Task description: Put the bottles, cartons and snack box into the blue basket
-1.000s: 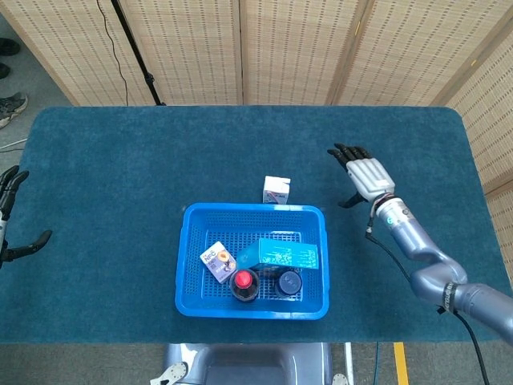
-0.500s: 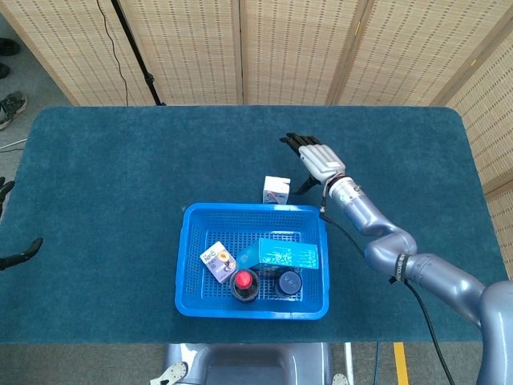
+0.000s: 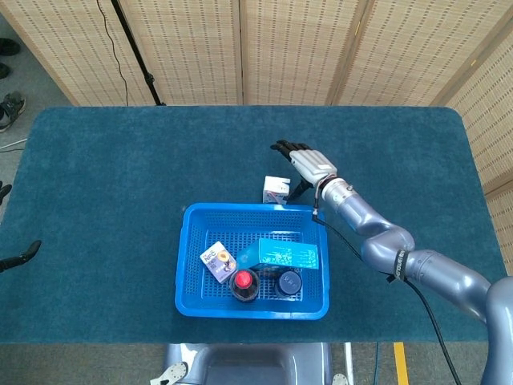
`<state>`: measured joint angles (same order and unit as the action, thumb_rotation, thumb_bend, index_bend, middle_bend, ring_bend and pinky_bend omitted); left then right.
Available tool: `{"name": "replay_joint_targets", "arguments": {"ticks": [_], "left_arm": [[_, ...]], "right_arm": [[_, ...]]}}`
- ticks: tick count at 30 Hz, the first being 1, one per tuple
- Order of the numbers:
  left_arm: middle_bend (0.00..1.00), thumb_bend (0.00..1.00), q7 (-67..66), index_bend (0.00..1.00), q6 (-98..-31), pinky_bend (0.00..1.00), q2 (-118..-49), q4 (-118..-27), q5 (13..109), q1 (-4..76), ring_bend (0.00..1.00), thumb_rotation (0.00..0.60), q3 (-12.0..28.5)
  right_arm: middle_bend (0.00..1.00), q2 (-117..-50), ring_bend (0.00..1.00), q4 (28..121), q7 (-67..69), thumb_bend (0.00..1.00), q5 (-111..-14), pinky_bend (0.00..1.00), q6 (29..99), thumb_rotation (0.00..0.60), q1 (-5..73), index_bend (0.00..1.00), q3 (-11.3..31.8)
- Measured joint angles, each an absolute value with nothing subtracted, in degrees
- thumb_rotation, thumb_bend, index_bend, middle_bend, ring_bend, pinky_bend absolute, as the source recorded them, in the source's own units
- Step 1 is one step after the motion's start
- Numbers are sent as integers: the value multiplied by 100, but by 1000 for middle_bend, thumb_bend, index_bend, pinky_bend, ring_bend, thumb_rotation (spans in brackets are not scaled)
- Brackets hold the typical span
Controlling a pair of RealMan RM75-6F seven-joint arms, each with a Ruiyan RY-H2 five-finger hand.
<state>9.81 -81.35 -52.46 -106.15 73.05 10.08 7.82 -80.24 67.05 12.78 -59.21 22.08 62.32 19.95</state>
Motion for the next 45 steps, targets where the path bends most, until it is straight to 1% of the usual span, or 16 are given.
{"name": "replay_joint_targets", "arguments": {"ticks": [6, 11, 17, 20, 21, 23, 25, 26, 27, 28, 30, 31, 34, 38, 45], "left_arm": [[0, 230, 1108, 0, -8072, 0, -5249, -10549, 7365, 983, 0, 600, 778], [0, 231, 1201, 0, -8020, 0, -5231, -10506, 7373, 967, 0, 600, 796], [0, 231, 1245, 0, -7975, 0, -5217, -10479, 7324, 957, 0, 600, 835], [0, 231, 1248, 0, -7946, 0, -5208, -10482, 7325, 958, 0, 600, 841], [0, 231, 1249, 0, -7936, 0, -5206, -10483, 7328, 959, 0, 600, 841], [0, 231, 1264, 0, -7920, 0, -5201, -10482, 7335, 957, 0, 600, 841], [0, 231, 1276, 0, -7915, 0, -5199, -10475, 7331, 954, 0, 600, 847], [0, 231, 1280, 0, -7914, 0, -5198, -10472, 7325, 953, 0, 600, 851], [0, 231, 1283, 0, -7911, 0, -5197, -10467, 7318, 951, 0, 600, 855], [0, 231, 1286, 0, -7910, 0, -5196, -10464, 7313, 949, 0, 600, 859], [0, 231, 1298, 0, -7899, 0, -5194, -10455, 7299, 947, 0, 600, 868], [0, 231, 1303, 0, -7891, 0, -5193, -10453, 7296, 948, 0, 600, 871], [0, 231, 1312, 0, -7848, 0, -5193, -10446, 7291, 959, 0, 600, 877], [0, 231, 1308, 0, -7816, 0, -5194, -10446, 7300, 978, 0, 600, 894], [0, 231, 1348, 0, -7830, 0, -5179, -10444, 7325, 954, 0, 600, 903]], "right_arm": [[0, -8311, 0, 6513, 1141, 0, -5779, 0, 2333, 600, 6308, 0, 1851], [0, -8570, 0, 6216, 1095, 0, -5818, 0, 2501, 600, 6368, 0, 1818], [0, -8731, 0, 5991, 1122, 0, -5852, 1, 2455, 600, 6438, 0, 1795], [29, -8843, 14, 5862, 1128, 0, -5842, 41, 2419, 600, 6453, 5, 1763], [74, -8894, 53, 5804, 1129, 0, -5841, 86, 2412, 600, 6456, 23, 1747], [194, -8979, 185, 5708, 1128, 0, -5847, 198, 2412, 600, 6458, 98, 1724], [370, -9080, 371, 5612, 1140, 6, -5879, 342, 2435, 600, 6455, 276, 1708], [426, -9113, 424, 5585, 1154, 26, -5902, 381, 2449, 600, 6452, 340, 1706], [496, -9146, 488, 5562, 1177, 79, -5934, 427, 2475, 600, 6446, 426, 1706], [548, -9168, 536, 5544, 1190, 157, -5962, 458, 2500, 600, 6440, 492, 1707], [605, -9221, 589, 5497, 1207, 270, -6040, 486, 2585, 600, 6425, 564, 1706], [624, -9243, 605, 5480, 1214, 311, -6077, 492, 2635, 600, 6417, 584, 1707], [638, -9298, 618, 5454, 1283, 356, -6219, 495, 2839, 600, 6377, 587, 1732], [638, -9184, 618, 5608, 1472, 377, -6484, 494, 3199, 600, 6280, 588, 1813], [639, -8485, 618, 6401, 1729, 388, -6867, 495, 3610, 600, 6070, 589, 1941]]}}
